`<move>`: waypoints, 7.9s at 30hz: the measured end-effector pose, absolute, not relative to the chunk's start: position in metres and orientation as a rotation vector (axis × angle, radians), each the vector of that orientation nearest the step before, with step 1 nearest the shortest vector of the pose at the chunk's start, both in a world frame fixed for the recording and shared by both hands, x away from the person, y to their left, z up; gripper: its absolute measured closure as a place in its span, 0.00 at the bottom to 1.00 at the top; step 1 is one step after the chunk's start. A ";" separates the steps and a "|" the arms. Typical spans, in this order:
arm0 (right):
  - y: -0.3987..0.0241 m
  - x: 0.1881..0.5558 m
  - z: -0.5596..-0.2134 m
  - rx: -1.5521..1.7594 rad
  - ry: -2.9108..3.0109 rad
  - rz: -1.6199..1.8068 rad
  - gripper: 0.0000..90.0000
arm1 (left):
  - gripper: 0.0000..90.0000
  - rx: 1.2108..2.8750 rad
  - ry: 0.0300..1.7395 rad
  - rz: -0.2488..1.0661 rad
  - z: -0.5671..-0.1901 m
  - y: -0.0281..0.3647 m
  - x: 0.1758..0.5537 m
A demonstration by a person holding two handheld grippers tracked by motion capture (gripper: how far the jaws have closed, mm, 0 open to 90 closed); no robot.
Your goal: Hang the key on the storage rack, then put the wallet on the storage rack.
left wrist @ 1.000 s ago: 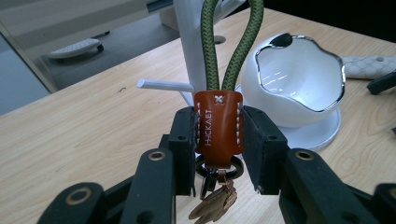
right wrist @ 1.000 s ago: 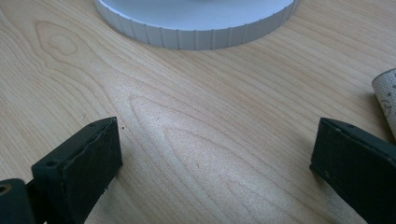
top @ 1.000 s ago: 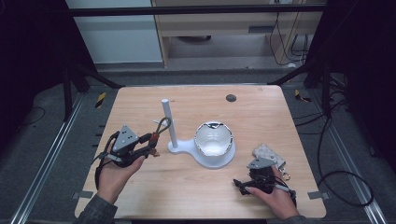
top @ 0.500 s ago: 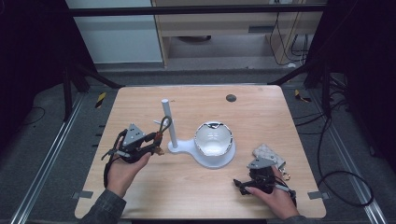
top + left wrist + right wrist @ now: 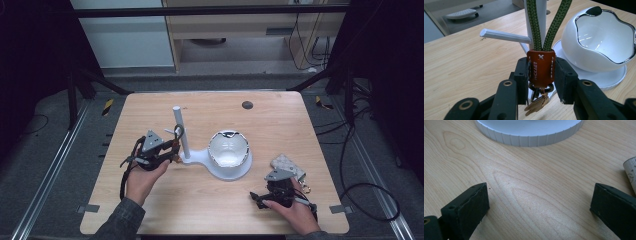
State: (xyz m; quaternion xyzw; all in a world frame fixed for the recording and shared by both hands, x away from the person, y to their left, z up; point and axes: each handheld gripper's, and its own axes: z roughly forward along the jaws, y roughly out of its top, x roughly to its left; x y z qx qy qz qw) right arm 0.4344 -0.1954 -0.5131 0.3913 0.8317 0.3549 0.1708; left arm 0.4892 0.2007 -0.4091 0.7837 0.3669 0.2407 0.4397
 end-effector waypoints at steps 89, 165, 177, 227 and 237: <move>-0.262 0.456 -0.444 1.264 2.393 0.711 0.15 | 0.00 2.142 1.090 0.484 -0.509 0.246 0.498; -0.277 0.488 -0.446 1.207 2.596 0.440 0.34 | 0.00 2.149 1.071 0.477 -0.509 0.247 0.496; -0.269 0.486 -0.410 1.106 2.581 0.434 0.34 | 0.00 2.149 1.071 0.475 -0.509 0.247 0.496; -0.183 0.493 -0.323 0.745 2.626 0.391 0.35 | 0.00 2.142 1.078 0.477 -0.509 0.246 0.496; -0.163 0.491 -0.323 0.690 2.652 0.365 0.35 | 0.00 2.145 1.076 0.479 -0.509 0.247 0.496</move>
